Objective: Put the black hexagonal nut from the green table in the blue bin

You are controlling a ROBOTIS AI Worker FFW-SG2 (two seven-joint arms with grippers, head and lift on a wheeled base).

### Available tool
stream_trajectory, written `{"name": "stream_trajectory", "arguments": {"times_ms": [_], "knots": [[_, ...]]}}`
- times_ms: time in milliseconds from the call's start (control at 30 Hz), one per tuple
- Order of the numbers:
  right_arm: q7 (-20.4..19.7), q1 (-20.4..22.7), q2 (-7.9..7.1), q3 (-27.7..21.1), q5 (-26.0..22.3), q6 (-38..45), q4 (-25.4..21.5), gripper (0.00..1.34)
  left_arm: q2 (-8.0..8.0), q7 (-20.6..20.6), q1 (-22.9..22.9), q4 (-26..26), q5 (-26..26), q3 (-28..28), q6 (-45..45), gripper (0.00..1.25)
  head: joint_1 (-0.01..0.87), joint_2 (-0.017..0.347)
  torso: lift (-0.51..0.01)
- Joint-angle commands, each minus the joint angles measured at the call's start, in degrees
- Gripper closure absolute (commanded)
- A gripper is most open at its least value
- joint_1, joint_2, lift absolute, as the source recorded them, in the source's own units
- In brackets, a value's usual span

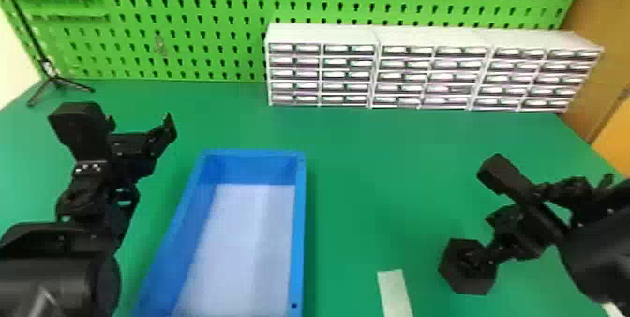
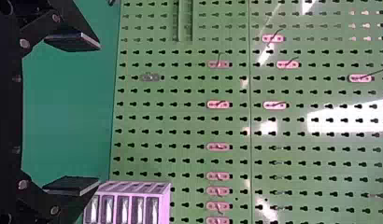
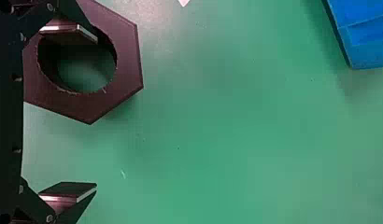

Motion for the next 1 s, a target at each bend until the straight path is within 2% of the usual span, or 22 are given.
{"name": "stream_trajectory", "arguments": {"times_ms": [0,467,633,733,800,967], "knots": [[-0.1,-0.5,0.57,0.0,0.3,-1.1,1.3,0.19,-0.01,0.0,-0.2,0.0,0.1,0.0,0.0,0.25,0.683,0.028,-0.096],[-1.0,-1.1,1.80,-0.6,0.4,-2.6,4.3,0.21,-0.01,0.0,-0.6,0.0,0.2,0.0,-0.1,0.25,0.683,0.028,-0.096],[-1.4,-1.1,1.89,-0.6,0.4,-2.7,4.5,0.27,-0.01,0.0,-0.6,0.0,0.2,0.0,-0.2,0.25,0.683,0.028,-0.096],[-1.6,-1.1,1.98,-0.7,0.4,-2.7,4.6,0.43,-0.01,0.0,-0.6,0.0,0.2,0.1,-0.2,0.25,0.683,0.028,-0.096],[-1.6,-1.1,1.98,-0.5,0.4,-2.7,4.7,0.61,-0.01,0.0,-0.6,0.0,0.2,0.0,-0.2,0.25,0.683,0.028,-0.096],[-1.6,-1.1,1.71,-0.5,0.0,-2.5,4.7,0.82,-0.01,0.0,-0.5,0.0,0.2,0.1,-0.2,0.25,0.683,0.028,-0.096]]}}
